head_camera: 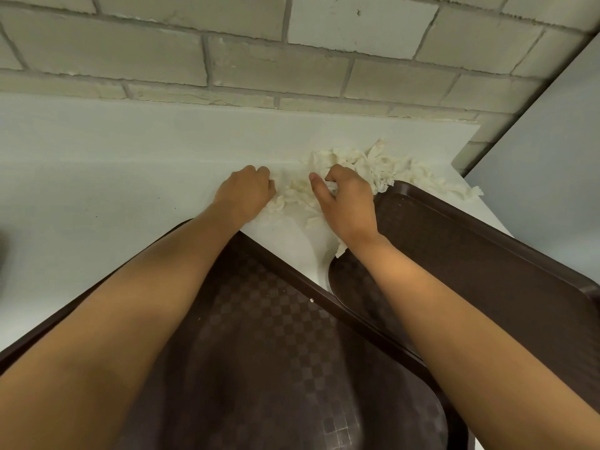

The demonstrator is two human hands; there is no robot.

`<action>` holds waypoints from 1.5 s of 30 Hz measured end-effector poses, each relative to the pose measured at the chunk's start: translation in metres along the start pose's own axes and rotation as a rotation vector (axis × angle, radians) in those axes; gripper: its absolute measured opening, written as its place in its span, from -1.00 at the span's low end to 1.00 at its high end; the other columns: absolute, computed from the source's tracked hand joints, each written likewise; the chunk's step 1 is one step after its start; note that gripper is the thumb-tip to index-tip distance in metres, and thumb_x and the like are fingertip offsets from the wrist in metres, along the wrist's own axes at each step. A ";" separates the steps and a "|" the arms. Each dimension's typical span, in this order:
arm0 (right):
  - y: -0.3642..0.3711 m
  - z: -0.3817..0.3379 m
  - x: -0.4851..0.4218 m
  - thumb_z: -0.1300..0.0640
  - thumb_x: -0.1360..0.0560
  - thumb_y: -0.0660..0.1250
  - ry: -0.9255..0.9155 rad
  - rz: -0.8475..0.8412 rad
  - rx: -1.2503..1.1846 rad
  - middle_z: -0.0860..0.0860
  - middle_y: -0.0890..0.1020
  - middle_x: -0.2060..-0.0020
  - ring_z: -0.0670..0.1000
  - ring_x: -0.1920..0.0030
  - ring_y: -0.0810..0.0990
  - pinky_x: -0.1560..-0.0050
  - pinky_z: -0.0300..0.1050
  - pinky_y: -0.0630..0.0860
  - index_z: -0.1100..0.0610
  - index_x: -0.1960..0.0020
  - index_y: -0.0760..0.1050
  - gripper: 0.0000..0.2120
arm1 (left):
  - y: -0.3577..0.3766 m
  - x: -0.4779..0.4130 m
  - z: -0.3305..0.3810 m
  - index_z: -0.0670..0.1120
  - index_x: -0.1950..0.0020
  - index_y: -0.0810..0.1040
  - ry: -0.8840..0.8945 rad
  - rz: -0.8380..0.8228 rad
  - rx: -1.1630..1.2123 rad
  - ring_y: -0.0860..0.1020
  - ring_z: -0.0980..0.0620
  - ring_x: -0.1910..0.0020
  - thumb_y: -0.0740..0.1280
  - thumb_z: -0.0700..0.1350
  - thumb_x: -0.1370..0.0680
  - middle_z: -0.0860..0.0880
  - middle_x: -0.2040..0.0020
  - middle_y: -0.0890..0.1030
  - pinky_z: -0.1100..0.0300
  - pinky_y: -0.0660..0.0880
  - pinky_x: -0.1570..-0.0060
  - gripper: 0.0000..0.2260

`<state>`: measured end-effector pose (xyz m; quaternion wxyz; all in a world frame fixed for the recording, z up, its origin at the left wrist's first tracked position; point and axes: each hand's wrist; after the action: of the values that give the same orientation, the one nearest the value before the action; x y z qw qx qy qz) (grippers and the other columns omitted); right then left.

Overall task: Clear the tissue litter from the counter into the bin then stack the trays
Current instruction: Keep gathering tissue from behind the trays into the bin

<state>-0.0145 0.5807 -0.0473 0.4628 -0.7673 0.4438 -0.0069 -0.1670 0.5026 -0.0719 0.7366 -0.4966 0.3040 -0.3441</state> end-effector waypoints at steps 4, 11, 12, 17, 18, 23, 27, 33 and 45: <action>-0.008 -0.004 -0.002 0.02 -0.55 0.26 0.002 0.047 -0.024 0.03 0.40 0.39 0.00 0.34 0.37 0.31 -0.18 0.26 0.19 0.26 0.32 -0.68 | -0.010 0.004 0.002 -0.28 -0.04 0.50 -0.037 0.115 0.122 0.44 -0.07 0.21 0.12 -0.08 -0.62 -0.12 0.26 0.48 0.13 0.34 0.22 -0.71; -0.028 -0.013 0.005 0.06 -0.55 0.26 0.021 0.093 -0.091 -0.10 0.28 0.45 -0.12 0.42 0.26 0.38 -0.35 0.24 0.18 0.30 0.29 -0.68 | -0.033 0.028 0.012 -0.22 0.14 0.53 -0.125 0.257 0.421 0.44 0.03 0.25 0.20 -0.11 -0.57 -0.05 0.24 0.52 0.41 0.27 0.41 -0.78; -0.031 -0.014 0.007 0.07 -0.55 0.27 -0.001 0.107 -0.096 -0.10 0.27 0.46 -0.13 0.43 0.25 0.39 -0.34 0.22 0.18 0.31 0.28 -0.68 | -0.035 0.032 0.014 -0.21 0.18 0.51 -0.132 0.257 0.439 0.44 0.03 0.27 0.21 -0.11 -0.57 -0.05 0.26 0.52 0.48 0.29 0.43 -0.78; -0.049 -0.024 0.023 0.13 -0.53 0.27 -0.030 0.108 -0.109 -0.08 0.26 0.49 -0.10 0.43 0.23 0.39 -0.27 0.18 0.18 0.35 0.27 -0.67 | -0.048 0.060 0.029 -0.25 0.24 0.48 -0.148 0.262 0.491 0.39 0.03 0.36 0.21 -0.12 -0.56 -0.04 0.36 0.47 0.54 0.27 0.41 -0.75; -0.054 -0.026 0.027 0.14 -0.53 0.27 -0.027 0.109 -0.123 -0.08 0.25 0.50 -0.10 0.44 0.23 0.39 -0.26 0.19 0.15 0.37 0.26 -0.65 | -0.052 0.066 0.033 -0.28 0.23 0.49 -0.147 0.268 0.491 0.38 0.00 0.34 0.20 -0.12 -0.56 -0.10 0.34 0.49 0.51 0.27 0.39 -0.73; -0.081 -0.037 0.051 0.14 -0.53 0.26 -0.020 0.119 -0.159 -0.10 0.25 0.52 -0.11 0.48 0.24 0.42 -0.37 0.22 -0.02 0.44 0.15 -0.57 | -0.071 0.104 0.059 -0.24 0.21 0.47 -0.206 0.253 0.512 0.39 0.00 0.28 0.18 -0.09 -0.56 -0.02 0.38 0.44 0.37 0.25 0.39 -0.74; -0.107 -0.045 0.078 0.18 -0.48 0.26 -0.043 0.115 -0.169 -0.06 0.20 0.55 -0.05 0.49 0.20 0.44 -0.32 0.18 0.03 0.47 0.12 -0.56 | -0.080 0.139 0.080 -0.18 0.25 0.45 -0.205 0.262 0.547 0.41 -0.03 0.27 0.19 -0.09 -0.56 0.01 0.39 0.43 0.34 0.26 0.36 -0.76; -0.138 -0.045 0.124 0.17 -0.46 0.27 -0.069 0.104 -0.180 -0.02 0.21 0.54 -0.06 0.48 0.18 0.42 -0.27 0.16 0.13 0.45 0.21 -0.64 | -0.084 0.196 0.110 -0.09 0.38 0.37 -0.192 0.314 0.588 0.37 0.06 0.37 0.20 -0.12 -0.53 0.03 0.41 0.42 0.40 0.27 0.44 -0.73; -0.185 -0.045 0.216 0.19 -0.43 0.27 -0.087 0.091 -0.249 0.09 0.28 0.48 -0.06 0.41 0.22 0.38 -0.16 0.15 0.28 0.41 0.28 -0.70 | -0.073 0.305 0.156 -0.17 0.37 0.37 -0.206 0.336 0.626 0.35 0.09 0.41 0.22 -0.14 -0.53 -0.01 0.42 0.42 0.38 0.27 0.43 -0.73</action>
<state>0.2219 0.4334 0.0241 0.3827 -0.7975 0.4550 0.1025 0.1177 0.3176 0.0149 0.9257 -0.2223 0.1856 -0.2432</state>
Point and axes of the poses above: each hand's wrist, its own x-axis away from the middle knuckle, its own y-axis out of the palm, z = x × y
